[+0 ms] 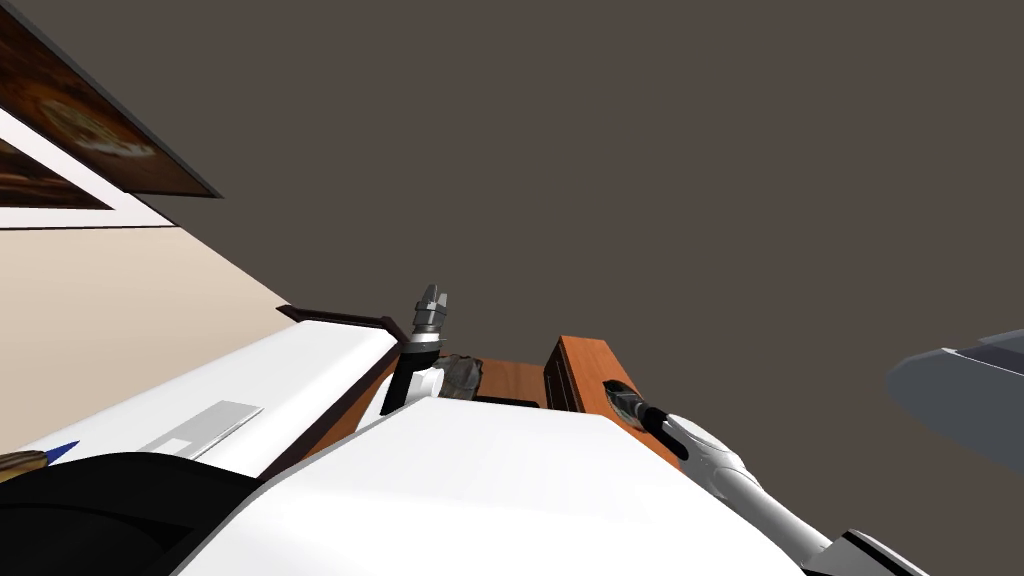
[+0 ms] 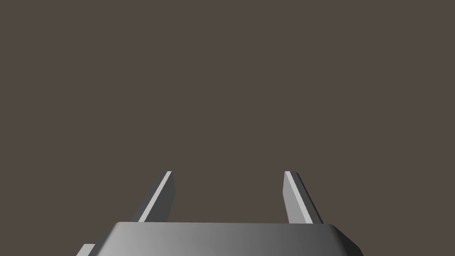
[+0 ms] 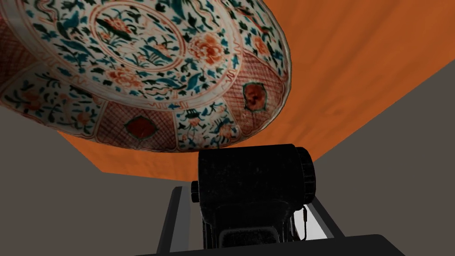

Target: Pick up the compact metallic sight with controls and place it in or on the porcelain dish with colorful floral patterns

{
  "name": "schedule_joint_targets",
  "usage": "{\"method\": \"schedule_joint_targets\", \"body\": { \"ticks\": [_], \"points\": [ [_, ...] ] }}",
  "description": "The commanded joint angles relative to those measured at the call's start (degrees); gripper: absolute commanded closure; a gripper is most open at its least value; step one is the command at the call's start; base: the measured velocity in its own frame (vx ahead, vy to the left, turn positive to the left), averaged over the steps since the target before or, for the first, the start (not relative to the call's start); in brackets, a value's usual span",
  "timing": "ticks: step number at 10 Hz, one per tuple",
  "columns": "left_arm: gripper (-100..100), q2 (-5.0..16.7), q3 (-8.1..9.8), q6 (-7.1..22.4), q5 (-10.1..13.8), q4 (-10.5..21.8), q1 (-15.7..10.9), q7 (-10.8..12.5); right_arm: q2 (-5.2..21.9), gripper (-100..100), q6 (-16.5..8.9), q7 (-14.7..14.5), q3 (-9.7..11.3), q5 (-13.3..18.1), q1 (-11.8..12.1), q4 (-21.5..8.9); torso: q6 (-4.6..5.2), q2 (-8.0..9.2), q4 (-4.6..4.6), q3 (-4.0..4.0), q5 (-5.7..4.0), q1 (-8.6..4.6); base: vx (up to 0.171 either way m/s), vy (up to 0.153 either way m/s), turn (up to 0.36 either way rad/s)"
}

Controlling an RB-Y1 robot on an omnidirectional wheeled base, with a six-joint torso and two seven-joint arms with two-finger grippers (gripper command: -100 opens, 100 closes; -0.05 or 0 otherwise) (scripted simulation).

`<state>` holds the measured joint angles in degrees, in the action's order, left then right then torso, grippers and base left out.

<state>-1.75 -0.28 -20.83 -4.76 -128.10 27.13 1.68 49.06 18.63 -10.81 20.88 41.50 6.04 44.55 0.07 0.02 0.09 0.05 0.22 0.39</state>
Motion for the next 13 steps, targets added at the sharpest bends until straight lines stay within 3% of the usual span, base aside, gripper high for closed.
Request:
{"method": "schedule_joint_targets", "body": {
  "ticks": [1, 6, 7, 8, 12, 13],
  "points": [
    [0, 0.0, 0.0, 0.0, 0.0, 0.0, 0.0, 0.0, 1.1, 100, 0.8, 1.6, 0.0, 2.4, -0.2, -1.0, 0.0, 0.0, 0.0, 0.0, 0.0, 0.0, 0.032, -0.018, -0.013],
    [0, 0.0, 0.01, 0.0, 0.0, 0.0, 0.0, 0.0, 4.2, 100, 2.3, 5.2, 0.6, 7.3, 1.0, -1.9, 0.02, 0.15, 0.03, 0.08, 0.0, -0.27, 0.003, -0.061, -0.006],
    [0, 0.0, 0.01, 0.0, 0.0, 0.0, 0.0, 0.0, 3.9, 100, 2.1, 4.5, 0.3, 6.7, 0.7, -1.9, 0.04, 0.27, 0.03, 0.14, -0.02, -0.25, -0.02, -0.031, -0.01],
    [0, 0.0, 0.0, 0.0, 0.0, 0.0, 0.0, 0.0, 4.1, -100, 2.1, 4.6, 0.3, 6.8, 0.9, -1.9, -0.02, 0.23, 0.05, 0.14, -0.04, -0.1, -0.004, -0.008, -0.002],
    [0, 0.0, 0.0, 0.0, 0.0, 0.0, 0.0, 0.0, 4.1, -100, 2.1, 4.6, 0.3, 6.8, 0.9, -1.9, -0.04, 0.13, 0.03, 0.08, 0.01, 0.07, 0.0, 0.0, 0.0],
    [0, 0.0, 0.0, 0.0, 0.0, 0.0, 0.0, 0.0, 4.1, 0, 2.1, 4.6, 0.3, 6.8, 0.9, -1.9, -0.04, 0.13, 0.03, 0.08, 0.01, 0.07, 0.0, 0.0, 0.0]
  ]
}}
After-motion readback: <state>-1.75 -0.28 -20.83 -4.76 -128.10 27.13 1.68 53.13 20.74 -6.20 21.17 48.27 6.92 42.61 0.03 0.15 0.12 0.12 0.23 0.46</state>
